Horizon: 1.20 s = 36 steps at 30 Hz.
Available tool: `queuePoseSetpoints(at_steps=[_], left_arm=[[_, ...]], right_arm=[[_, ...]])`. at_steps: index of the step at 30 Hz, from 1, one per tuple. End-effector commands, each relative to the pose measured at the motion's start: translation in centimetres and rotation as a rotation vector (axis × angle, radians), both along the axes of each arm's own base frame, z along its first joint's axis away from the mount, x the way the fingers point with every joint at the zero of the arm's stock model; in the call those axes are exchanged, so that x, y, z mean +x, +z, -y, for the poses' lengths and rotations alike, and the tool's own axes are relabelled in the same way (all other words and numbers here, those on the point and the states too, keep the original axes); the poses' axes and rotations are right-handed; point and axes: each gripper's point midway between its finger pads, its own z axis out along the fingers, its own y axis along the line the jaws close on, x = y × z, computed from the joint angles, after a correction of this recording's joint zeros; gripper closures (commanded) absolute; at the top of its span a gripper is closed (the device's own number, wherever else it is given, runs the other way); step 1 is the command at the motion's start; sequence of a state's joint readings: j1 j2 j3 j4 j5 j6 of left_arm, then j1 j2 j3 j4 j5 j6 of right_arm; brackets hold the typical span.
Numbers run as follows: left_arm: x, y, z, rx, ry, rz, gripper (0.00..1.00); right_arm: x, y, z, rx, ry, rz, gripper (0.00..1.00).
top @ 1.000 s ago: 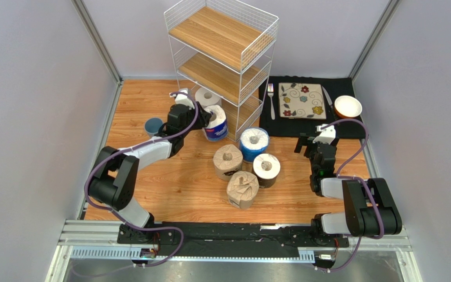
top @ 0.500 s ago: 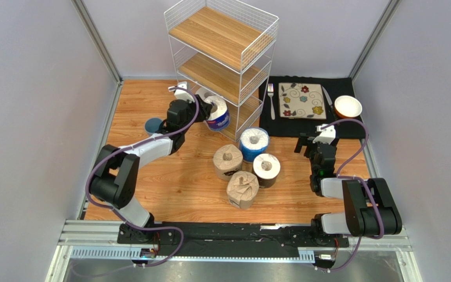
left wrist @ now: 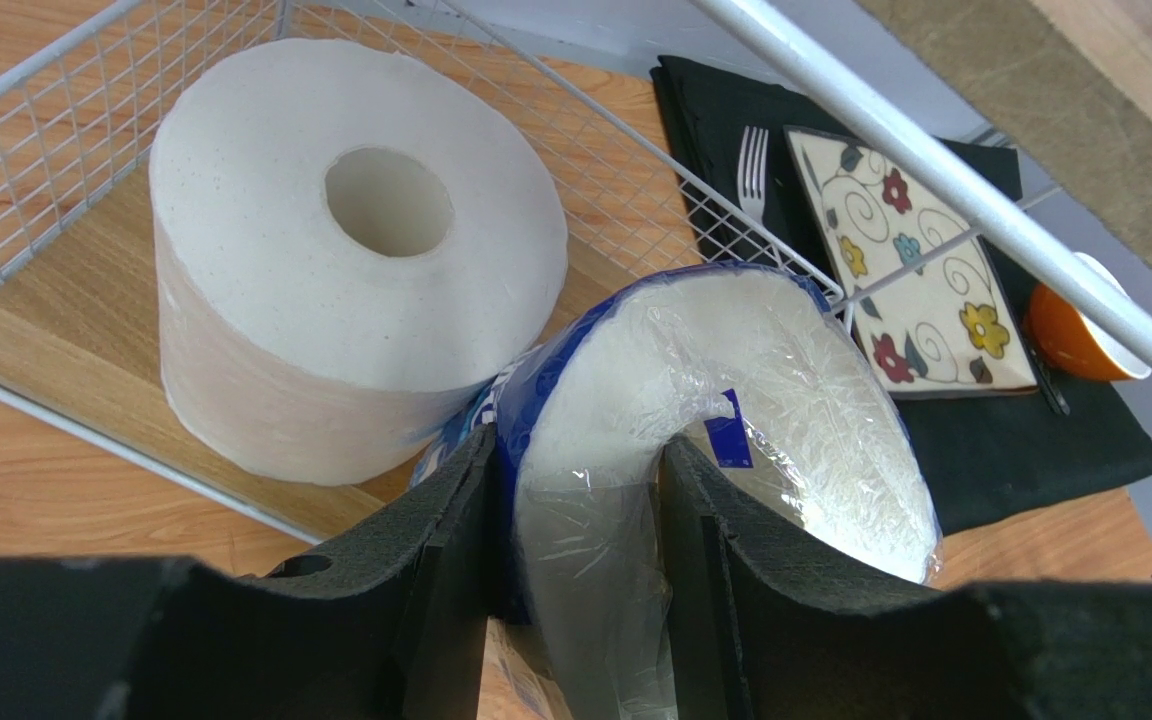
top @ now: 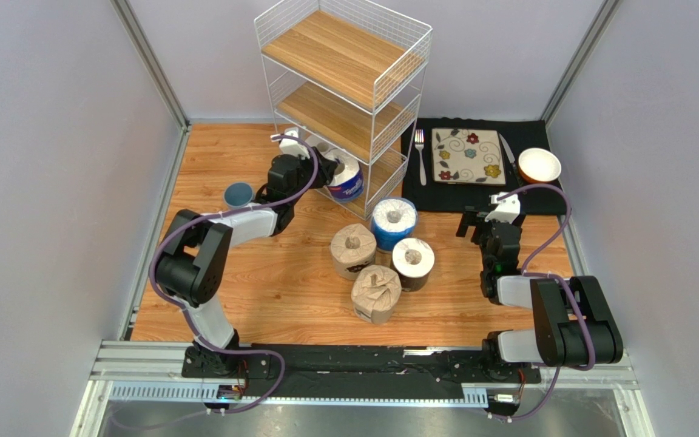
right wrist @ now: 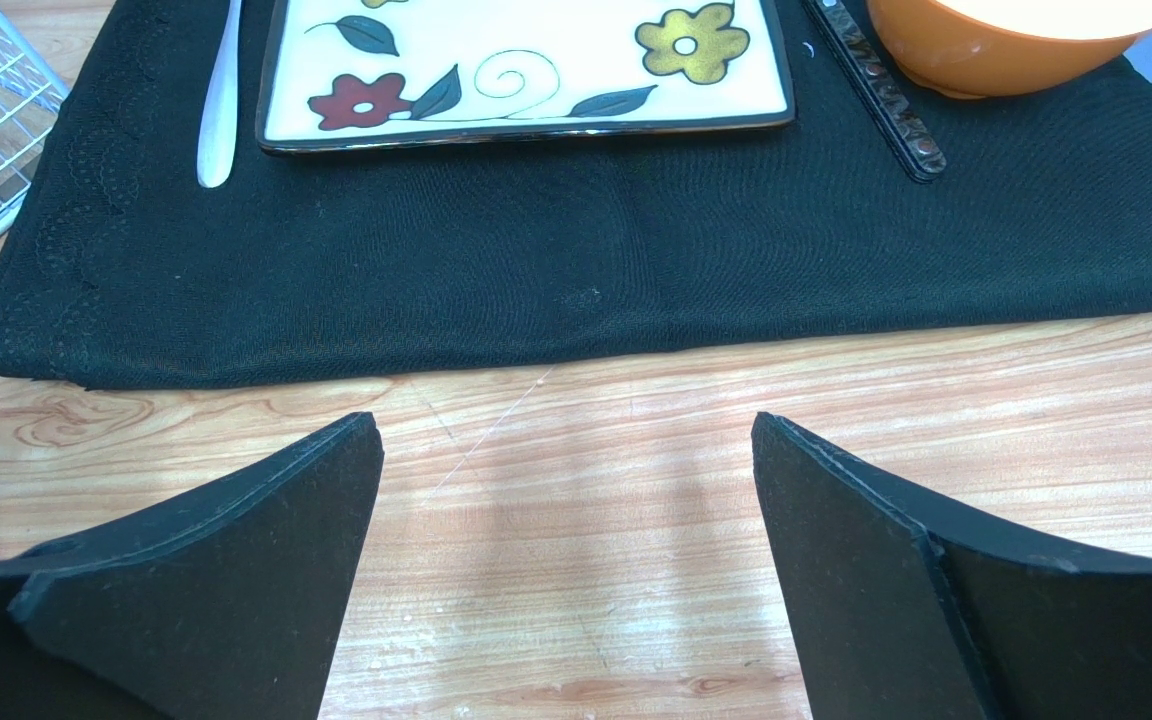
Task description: Place and organize the paper towels onto the shelf
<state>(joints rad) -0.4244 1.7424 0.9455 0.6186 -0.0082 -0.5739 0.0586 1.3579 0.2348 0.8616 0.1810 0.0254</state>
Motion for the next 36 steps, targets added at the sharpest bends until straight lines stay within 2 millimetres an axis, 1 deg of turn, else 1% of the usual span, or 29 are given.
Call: queuePoseSetpoints(at_steps=[1,11,14,15,17,18,19,25,27,30,31,32,33,35,36], left_arm=[[1.7,5.0,1.1,-0.063,-0.006,0.154,0.66],[2.3,3.7,2.0,-0.017,-0.011,0.161,0.66],[2.4,3.2,2.1,-0.006,-0.009,0.154,0.60],[2.4,3.1,2.1,-0.004,-0.009,0.153,0.55],[2.4,2.6,2.2,0.003,-0.013,0.143,0.51],[2.4,2.5,2.2,0.005,-0.014,0.142,0.48],[2.3,2.3,2.2,0.006,-0.014,0.137,0.47],[2.0,2.3,2.3,0.001,-0.026,0.134,0.33],[1.6,2.6,2.3,-0.005,-0.032,0.138,0.27],[0.9,3.4,2.0,-0.015,-0.036,0.154,0.23],[0.6,3.4,1.9,-0.016,-0.036,0.152,0.23],[0.1,4.5,1.6,-0.028,-0.035,0.168,0.22],[-0.3,4.8,1.5,-0.031,-0.034,0.170,0.22],[-1.9,5.5,0.7,-0.041,-0.032,0.171,0.20],[-2.6,5.4,0.1,-0.038,-0.017,0.164,0.20]], right_arm=[[1.0,2.0,-0.1,-0.002,-0.001,0.063,0.01],[0.9,2.0,-0.1,-0.001,-0.001,0.063,0.01],[1.0,2.0,0.0,-0.002,-0.002,0.063,0.01],[0.9,2.0,0.0,-0.004,0.000,0.063,0.01],[0.9,2.0,0.0,-0.004,0.000,0.063,0.01],[0.9,2.0,0.0,-0.004,-0.003,0.063,0.01],[0.9,2.1,-0.1,-0.002,-0.001,0.064,0.01],[1.0,2.0,-0.1,-0.002,-0.001,0.063,0.01],[0.9,2.0,-0.1,-0.002,-0.001,0.063,0.01],[0.9,2.0,-0.1,-0.001,-0.001,0.063,0.01],[0.9,2.0,-0.1,-0.002,-0.001,0.063,0.01],[0.9,2.0,0.0,-0.004,0.000,0.063,0.00],[0.9,2.0,0.0,-0.004,0.000,0.063,0.01],[0.9,2.0,-0.1,-0.002,-0.001,0.063,0.01],[1.0,2.1,-0.1,-0.002,-0.001,0.064,0.01]])
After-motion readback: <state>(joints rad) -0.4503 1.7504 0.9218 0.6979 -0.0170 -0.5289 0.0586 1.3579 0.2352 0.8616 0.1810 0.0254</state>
